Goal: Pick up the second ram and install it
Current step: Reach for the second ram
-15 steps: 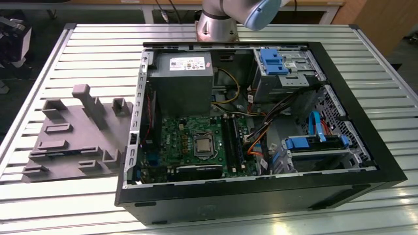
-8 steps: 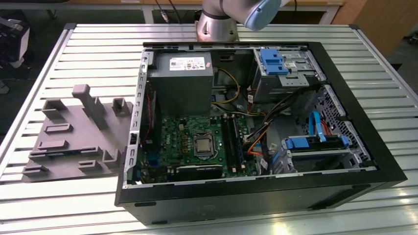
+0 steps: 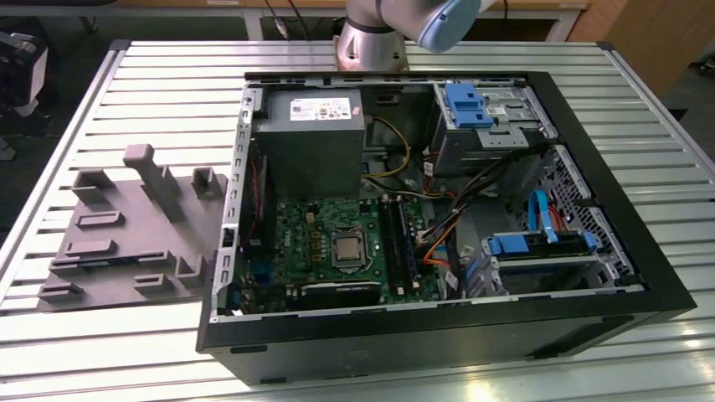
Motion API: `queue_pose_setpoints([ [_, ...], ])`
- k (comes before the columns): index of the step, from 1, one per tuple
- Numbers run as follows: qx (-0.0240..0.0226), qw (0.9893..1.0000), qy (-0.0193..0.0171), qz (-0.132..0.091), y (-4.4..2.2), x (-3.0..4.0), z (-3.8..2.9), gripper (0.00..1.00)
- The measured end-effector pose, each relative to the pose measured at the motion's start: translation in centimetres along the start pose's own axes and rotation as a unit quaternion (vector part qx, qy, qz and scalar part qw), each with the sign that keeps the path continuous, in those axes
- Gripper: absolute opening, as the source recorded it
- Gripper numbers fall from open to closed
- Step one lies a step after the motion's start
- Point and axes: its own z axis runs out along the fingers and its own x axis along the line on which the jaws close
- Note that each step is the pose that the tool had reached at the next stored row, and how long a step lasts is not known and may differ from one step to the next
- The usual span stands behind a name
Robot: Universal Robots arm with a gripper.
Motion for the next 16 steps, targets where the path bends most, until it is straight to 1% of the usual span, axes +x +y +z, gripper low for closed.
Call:
queue_pose_setpoints([
  [16, 0.0003, 1.0000, 0.0000, 0.000, -0.15, 0.41, 0.15, 0.11],
])
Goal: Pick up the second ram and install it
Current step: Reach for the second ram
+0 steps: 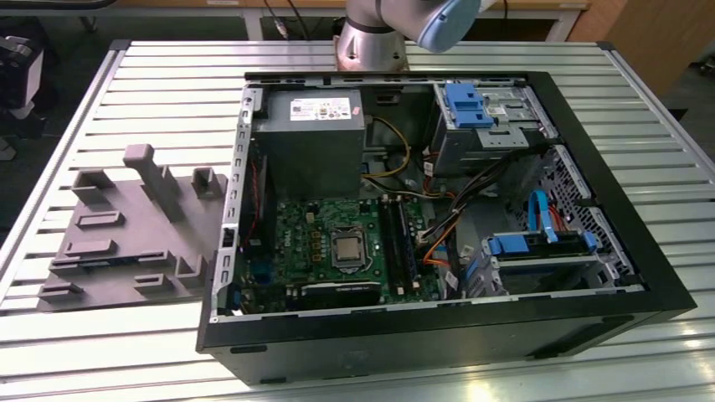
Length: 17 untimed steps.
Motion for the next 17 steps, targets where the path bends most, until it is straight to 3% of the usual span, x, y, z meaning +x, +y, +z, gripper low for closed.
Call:
queue_pose_setpoints([
  [17, 0.0019, 1.0000, -0.0002, 0.000, -0.13, 0.20, 0.37, 0.11],
])
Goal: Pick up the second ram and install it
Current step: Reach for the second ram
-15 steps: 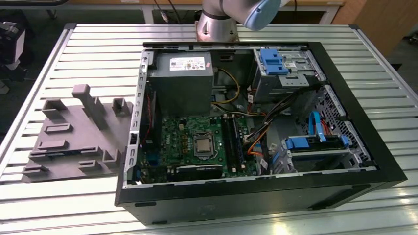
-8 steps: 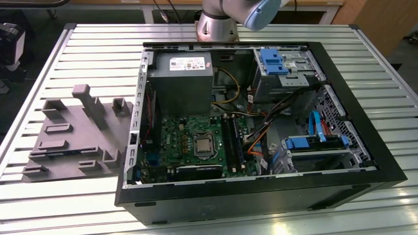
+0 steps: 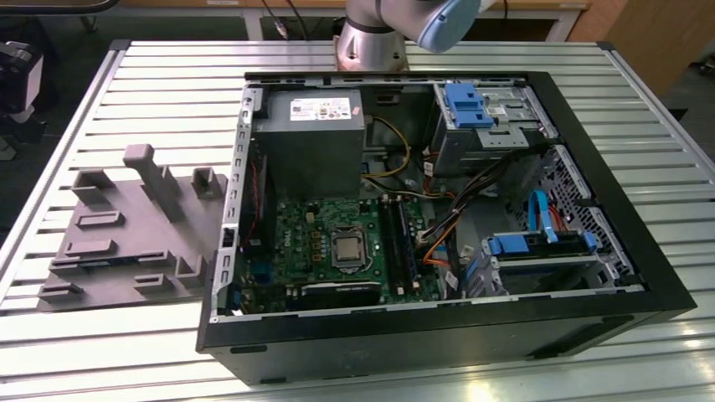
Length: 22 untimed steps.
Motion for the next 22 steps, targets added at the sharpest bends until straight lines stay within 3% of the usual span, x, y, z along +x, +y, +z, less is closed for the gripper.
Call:
queue_pose_setpoints([
  [2, 0.0004, 1.0000, 0.0000, 0.000, -0.09, 0.26, 0.30, 0.11],
  [22, 0.0004, 1.0000, 0.0000, 0.000, -0.37, 0.38, 0.62, 0.11],
])
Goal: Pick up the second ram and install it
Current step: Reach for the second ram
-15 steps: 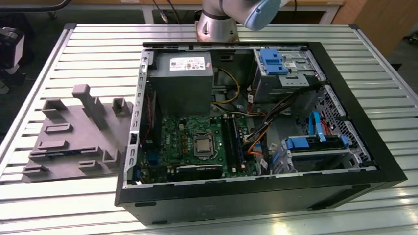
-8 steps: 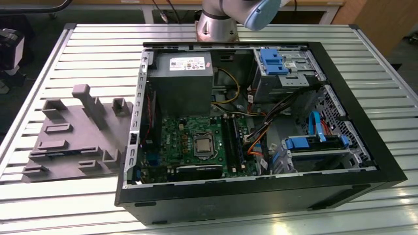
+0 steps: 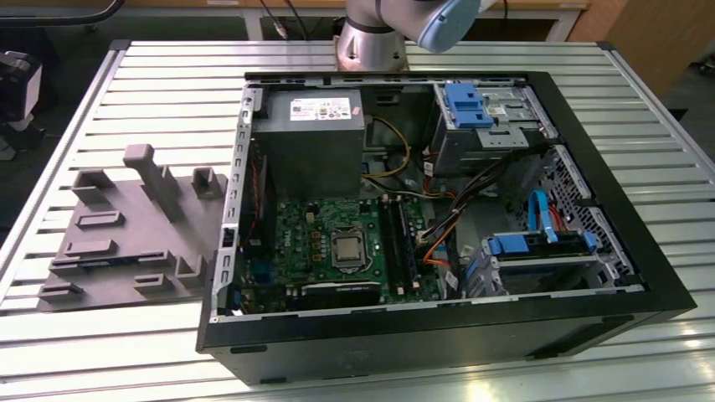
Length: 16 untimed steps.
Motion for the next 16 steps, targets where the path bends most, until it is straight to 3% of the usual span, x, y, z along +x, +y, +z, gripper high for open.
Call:
queue_pose_setpoints([
  [16, 0.0000, 1.0000, 0.0000, 0.000, -0.38, 0.05, 0.24, 0.11],
])
